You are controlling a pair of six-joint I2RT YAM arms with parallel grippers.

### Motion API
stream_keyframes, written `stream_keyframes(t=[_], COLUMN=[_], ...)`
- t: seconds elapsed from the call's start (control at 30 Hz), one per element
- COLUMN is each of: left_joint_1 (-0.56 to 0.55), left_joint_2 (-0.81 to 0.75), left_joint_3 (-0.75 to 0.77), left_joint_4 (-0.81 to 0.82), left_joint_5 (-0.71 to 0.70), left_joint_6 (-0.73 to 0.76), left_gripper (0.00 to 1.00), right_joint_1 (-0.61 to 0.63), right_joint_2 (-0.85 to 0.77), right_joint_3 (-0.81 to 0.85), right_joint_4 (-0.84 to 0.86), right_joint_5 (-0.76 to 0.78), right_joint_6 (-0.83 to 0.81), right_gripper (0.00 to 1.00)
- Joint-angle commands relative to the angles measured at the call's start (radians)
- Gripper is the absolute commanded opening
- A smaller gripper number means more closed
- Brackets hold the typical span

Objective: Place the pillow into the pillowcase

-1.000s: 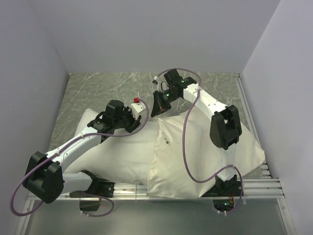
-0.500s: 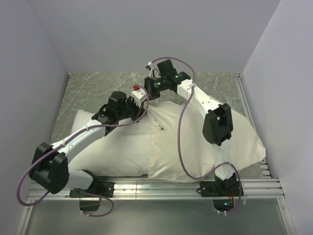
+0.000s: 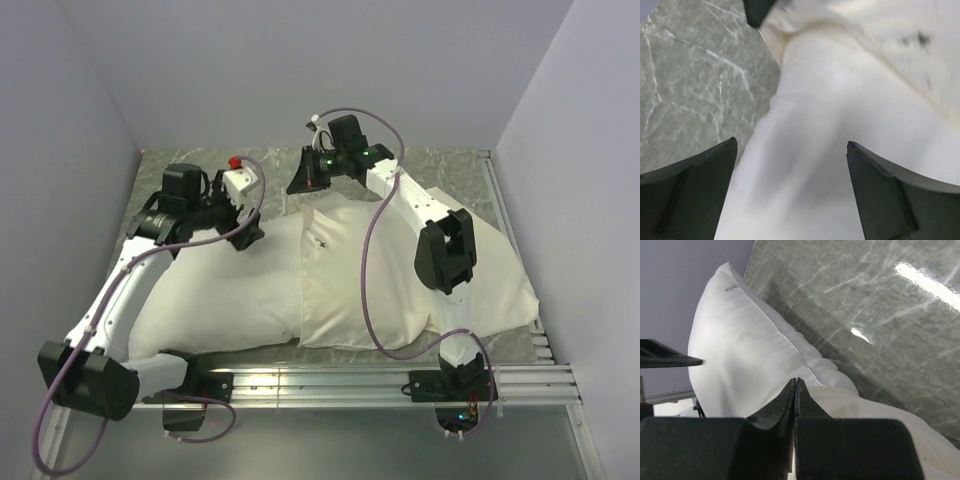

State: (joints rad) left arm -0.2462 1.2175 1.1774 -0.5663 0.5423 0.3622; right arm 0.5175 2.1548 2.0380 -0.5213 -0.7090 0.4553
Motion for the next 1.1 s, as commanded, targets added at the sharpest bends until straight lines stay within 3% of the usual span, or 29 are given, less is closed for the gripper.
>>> stream_keyframes(t=[0.0,0.17,0.27,0.3,0.37,0.47,0.7,0.97,1.03,1.07], left_joint_1=[0.022,0.015,-0.048,-0.07,-0.116,-0.211,-0.214,-0.159,-0.098,-0.078], left_joint_2=[-0.029,0.033,0.053,0.03,0.001,0.023,0.039,0.079,0.118,0.132], left_joint_3=[-0.025,-0.179,-0.271,-0.303,-0.329,-0.241,-0.151,-0.229,-0.249,-0.254], left_joint_4=[-0.297,-0.175,0.009,0.079,0.305,0.498,0.611,0.649,0.67,0.674], left_joint_5=[0.044,0.131,0.168,0.176,0.171,0.128,0.098,-0.019,-0.045,-0.056], left_joint_6=[0.326,0.345,0.275,0.241,0.114,-0.042,-0.127,-0.3,-0.336,-0.354], left_gripper=[0.97,0.92,0.67,0.5,0.35,0.01,0.0,0.0,0.0,0.0], right_joint_1=[0.012,0.039,0.065,0.078,0.111,0.162,0.176,0.177,0.176,0.164], right_joint_2=[-0.056,-0.076,-0.088,-0.095,-0.104,-0.115,-0.115,-0.036,-0.045,-0.055], right_joint_3=[-0.007,-0.035,-0.059,-0.067,-0.093,-0.076,0.024,0.054,0.039,0.027], right_joint_4=[0.04,0.061,0.104,0.116,0.176,0.327,0.464,0.39,0.322,0.241], right_joint_5=[-0.049,-0.081,-0.101,-0.099,-0.096,-0.057,0.117,0.1,0.085,0.089], right_joint_6=[-0.027,-0.011,0.04,0.069,0.107,0.292,0.465,0.297,0.188,0.146], right_gripper=[0.0,0.0,0.0,0.0,0.0,0.0,0.0,0.0,0.28,0.55])
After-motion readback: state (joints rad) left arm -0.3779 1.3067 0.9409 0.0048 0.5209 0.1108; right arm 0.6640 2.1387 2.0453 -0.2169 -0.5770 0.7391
